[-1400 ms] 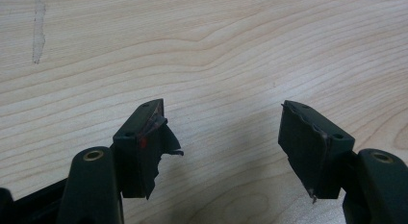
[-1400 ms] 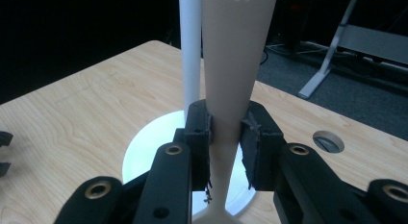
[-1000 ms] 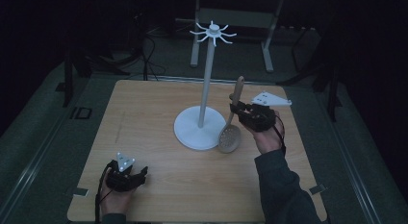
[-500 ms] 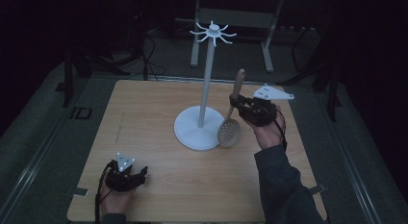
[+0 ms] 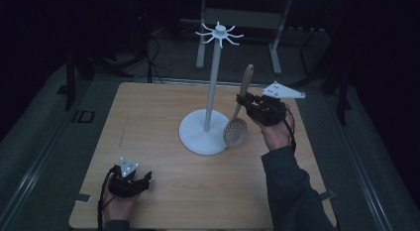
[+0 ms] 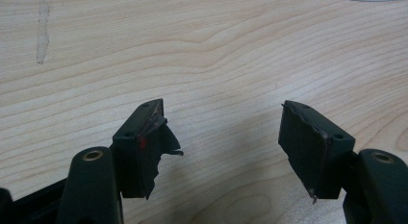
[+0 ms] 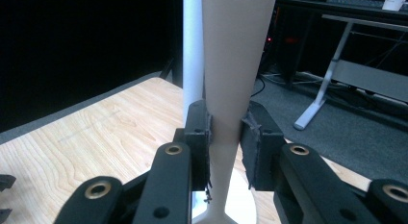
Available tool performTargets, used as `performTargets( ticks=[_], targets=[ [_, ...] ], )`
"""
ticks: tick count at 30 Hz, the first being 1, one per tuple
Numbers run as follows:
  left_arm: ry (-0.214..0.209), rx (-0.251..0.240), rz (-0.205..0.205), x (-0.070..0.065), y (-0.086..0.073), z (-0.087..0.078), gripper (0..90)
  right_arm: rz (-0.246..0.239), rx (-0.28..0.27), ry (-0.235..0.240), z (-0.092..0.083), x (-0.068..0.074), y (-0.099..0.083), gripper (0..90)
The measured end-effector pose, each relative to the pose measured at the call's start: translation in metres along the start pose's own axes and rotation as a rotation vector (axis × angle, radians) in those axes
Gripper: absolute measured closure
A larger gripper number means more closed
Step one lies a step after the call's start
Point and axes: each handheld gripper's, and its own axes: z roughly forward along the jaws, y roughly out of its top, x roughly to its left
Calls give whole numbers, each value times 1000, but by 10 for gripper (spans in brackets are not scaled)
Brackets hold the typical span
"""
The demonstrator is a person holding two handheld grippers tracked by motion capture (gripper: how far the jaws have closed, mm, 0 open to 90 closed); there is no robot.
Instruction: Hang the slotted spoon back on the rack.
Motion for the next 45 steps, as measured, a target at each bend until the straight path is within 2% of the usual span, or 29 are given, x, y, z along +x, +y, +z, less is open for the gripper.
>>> performTargets(
  ticks=[31, 40, 45],
  targets=[
    [-4, 1, 2, 0, 1, 1, 337, -20, -29, -13, 6, 1, 29, 744],
    [-6, 3, 3, 0, 1, 1, 337, -35, -25, -13, 13, 1, 40, 744],
    [-6, 2, 2, 0, 1, 1, 337, -26, -24, -11, 18, 2, 45, 743]
  ],
)
